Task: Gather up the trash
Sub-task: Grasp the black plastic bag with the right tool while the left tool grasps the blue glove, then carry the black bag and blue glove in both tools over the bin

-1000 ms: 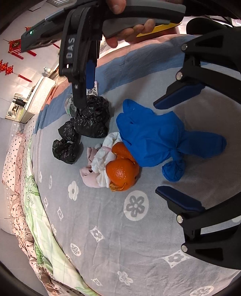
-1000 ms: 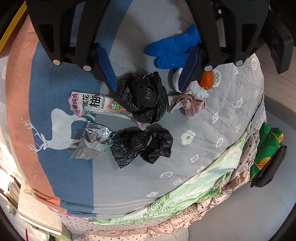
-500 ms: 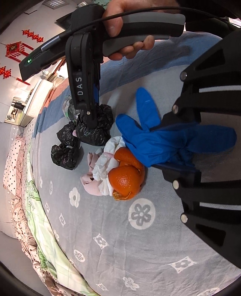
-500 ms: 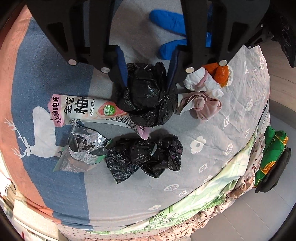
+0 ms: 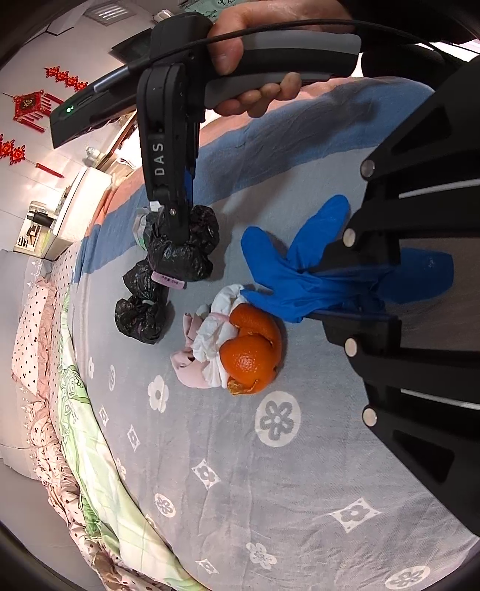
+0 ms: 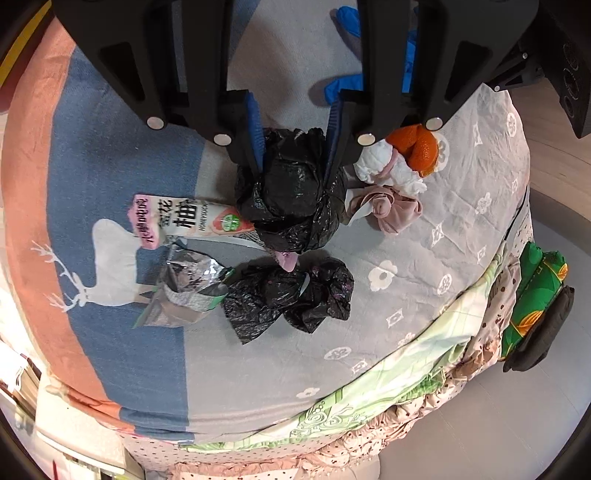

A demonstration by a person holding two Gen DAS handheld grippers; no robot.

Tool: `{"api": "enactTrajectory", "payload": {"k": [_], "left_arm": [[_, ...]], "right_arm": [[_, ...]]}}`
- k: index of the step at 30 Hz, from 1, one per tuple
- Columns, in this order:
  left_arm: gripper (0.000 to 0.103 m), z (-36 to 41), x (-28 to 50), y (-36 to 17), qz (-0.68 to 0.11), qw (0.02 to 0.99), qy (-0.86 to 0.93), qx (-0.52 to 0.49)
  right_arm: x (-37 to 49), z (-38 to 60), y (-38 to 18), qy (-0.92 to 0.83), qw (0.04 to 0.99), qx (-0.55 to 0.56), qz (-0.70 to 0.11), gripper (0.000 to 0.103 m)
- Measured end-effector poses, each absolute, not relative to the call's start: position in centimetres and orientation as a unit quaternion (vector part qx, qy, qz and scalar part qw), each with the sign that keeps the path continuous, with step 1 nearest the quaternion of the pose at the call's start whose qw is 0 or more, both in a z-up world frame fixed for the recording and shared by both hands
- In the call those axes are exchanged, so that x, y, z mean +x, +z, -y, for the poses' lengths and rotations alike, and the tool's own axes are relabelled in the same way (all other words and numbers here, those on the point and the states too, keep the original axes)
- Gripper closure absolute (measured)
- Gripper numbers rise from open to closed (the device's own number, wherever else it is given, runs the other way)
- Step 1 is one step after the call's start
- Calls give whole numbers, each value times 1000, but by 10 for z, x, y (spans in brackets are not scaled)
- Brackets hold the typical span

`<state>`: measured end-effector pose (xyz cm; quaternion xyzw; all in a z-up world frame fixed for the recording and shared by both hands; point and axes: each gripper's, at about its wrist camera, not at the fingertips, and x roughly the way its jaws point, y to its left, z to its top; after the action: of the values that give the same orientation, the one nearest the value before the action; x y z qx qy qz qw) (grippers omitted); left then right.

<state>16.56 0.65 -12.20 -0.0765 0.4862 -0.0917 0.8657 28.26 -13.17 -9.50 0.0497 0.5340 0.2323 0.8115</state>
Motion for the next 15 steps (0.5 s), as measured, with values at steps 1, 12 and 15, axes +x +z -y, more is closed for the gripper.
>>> {"api": "enactTrajectory", "payload": {"k": [1, 12, 15], "left_arm": [[90, -6, 164, -120, -484, 867, -93, -76], [90, -3, 148, -92, -459, 881, -97, -63], [90, -2, 143, -84, -452, 884, -98, -60]], "right_arm": [[281, 136, -93, 231, 812, 54, -532, 75], [262, 180, -53, 222, 831, 92, -502, 75], [255, 192, -41, 222, 835, 100, -494, 75]]}}
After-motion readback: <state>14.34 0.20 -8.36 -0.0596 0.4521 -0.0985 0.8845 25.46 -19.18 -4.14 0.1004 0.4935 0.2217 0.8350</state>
